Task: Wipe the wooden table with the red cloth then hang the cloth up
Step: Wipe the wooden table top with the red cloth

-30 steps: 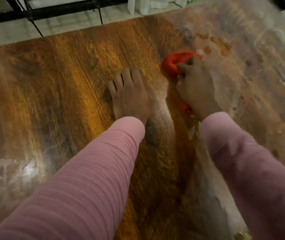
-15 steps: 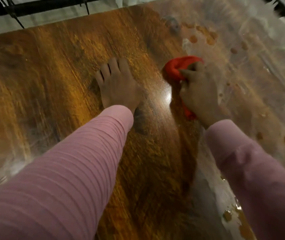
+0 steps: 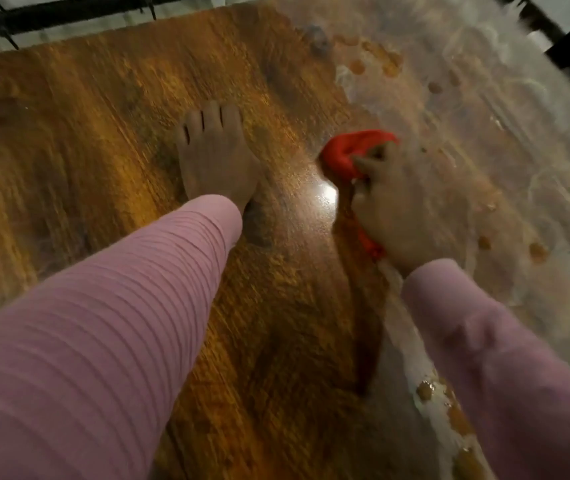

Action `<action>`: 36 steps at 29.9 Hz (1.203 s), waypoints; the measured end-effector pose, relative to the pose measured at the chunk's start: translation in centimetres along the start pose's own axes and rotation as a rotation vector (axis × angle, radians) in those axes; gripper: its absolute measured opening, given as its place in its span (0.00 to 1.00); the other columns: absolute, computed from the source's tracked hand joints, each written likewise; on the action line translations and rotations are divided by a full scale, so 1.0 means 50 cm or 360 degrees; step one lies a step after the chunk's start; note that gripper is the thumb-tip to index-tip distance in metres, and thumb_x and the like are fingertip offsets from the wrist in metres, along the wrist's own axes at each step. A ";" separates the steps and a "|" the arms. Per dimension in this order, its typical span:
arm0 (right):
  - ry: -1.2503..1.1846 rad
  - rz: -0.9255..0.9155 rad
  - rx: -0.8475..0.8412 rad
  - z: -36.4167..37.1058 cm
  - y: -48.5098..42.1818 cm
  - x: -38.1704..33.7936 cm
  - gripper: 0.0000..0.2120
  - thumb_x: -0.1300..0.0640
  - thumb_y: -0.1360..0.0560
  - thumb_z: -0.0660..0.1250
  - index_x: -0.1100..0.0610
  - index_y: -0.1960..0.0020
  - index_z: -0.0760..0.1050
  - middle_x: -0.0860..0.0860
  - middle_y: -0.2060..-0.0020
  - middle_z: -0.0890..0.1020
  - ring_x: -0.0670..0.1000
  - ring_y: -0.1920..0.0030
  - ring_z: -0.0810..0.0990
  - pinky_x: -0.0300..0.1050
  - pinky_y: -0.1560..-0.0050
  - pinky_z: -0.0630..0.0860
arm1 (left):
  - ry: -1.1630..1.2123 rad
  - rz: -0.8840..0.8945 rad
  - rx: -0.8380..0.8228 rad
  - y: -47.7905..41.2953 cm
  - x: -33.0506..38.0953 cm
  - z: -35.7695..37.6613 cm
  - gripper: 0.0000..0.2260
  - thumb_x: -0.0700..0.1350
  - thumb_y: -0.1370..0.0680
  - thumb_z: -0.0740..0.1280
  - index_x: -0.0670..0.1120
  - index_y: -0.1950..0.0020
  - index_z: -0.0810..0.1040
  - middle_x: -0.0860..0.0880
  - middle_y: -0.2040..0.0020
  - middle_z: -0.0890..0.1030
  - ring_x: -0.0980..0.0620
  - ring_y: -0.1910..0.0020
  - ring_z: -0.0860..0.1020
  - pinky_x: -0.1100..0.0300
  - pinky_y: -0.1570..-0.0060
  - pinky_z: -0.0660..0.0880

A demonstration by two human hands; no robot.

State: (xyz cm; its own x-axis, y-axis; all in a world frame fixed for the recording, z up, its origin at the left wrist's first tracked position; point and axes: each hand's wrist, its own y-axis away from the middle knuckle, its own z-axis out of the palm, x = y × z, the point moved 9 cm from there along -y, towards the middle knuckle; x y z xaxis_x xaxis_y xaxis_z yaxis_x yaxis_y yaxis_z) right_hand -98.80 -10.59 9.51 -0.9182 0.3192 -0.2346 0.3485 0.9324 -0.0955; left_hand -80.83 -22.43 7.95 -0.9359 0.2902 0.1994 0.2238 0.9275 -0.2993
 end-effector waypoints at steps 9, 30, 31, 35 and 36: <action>-0.0032 -0.0344 -0.0037 -0.011 0.114 -0.003 0.20 0.59 0.26 0.59 0.52 0.36 0.76 0.54 0.41 0.75 0.60 0.44 0.72 0.50 0.46 0.70 | 0.0066 0.0108 -0.0042 0.108 0.045 -0.045 0.17 0.42 0.29 0.59 0.45 0.41 0.73 0.43 0.43 0.75 0.40 0.45 0.73 0.47 0.47 0.67; -0.0033 0.0041 0.0057 -0.044 0.229 0.082 0.19 0.61 0.27 0.62 0.53 0.38 0.78 0.55 0.43 0.75 0.61 0.43 0.71 0.56 0.46 0.71 | 0.0140 0.0131 -0.0338 0.314 0.111 -0.043 0.22 0.49 0.24 0.55 0.45 0.31 0.69 0.42 0.29 0.69 0.39 0.29 0.64 0.39 0.30 0.58; -0.0034 -0.0021 0.0035 -0.038 0.251 0.059 0.18 0.60 0.27 0.63 0.53 0.38 0.78 0.55 0.43 0.75 0.61 0.43 0.71 0.54 0.46 0.71 | 0.0137 0.0128 -0.0340 0.312 0.111 -0.044 0.23 0.49 0.25 0.54 0.45 0.31 0.69 0.42 0.29 0.69 0.39 0.29 0.64 0.38 0.31 0.58; -0.0128 -0.0405 0.0002 -0.032 0.369 -0.024 0.16 0.59 0.26 0.61 0.56 0.40 0.79 0.55 0.46 0.78 0.58 0.51 0.73 0.48 0.53 0.71 | 0.0138 0.0126 -0.0332 0.310 0.114 -0.057 0.26 0.49 0.26 0.48 0.44 0.32 0.70 0.42 0.30 0.70 0.39 0.29 0.65 0.39 0.30 0.58; -0.0143 -0.0473 -0.0026 -0.034 0.380 -0.023 0.15 0.60 0.25 0.61 0.57 0.41 0.80 0.56 0.47 0.78 0.59 0.51 0.74 0.48 0.53 0.71 | 0.0145 0.0128 -0.0327 0.311 0.114 -0.059 0.27 0.49 0.27 0.46 0.44 0.32 0.70 0.42 0.30 0.70 0.40 0.29 0.65 0.39 0.30 0.58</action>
State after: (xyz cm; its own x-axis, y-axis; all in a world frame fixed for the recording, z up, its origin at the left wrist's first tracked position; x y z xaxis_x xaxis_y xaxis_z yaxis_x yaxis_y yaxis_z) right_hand -91.46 7.05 9.63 -0.9588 0.0166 -0.2835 0.0636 0.9854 -0.1576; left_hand -81.88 -5.65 7.18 -0.8865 0.3765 0.2691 0.3559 0.9263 -0.1234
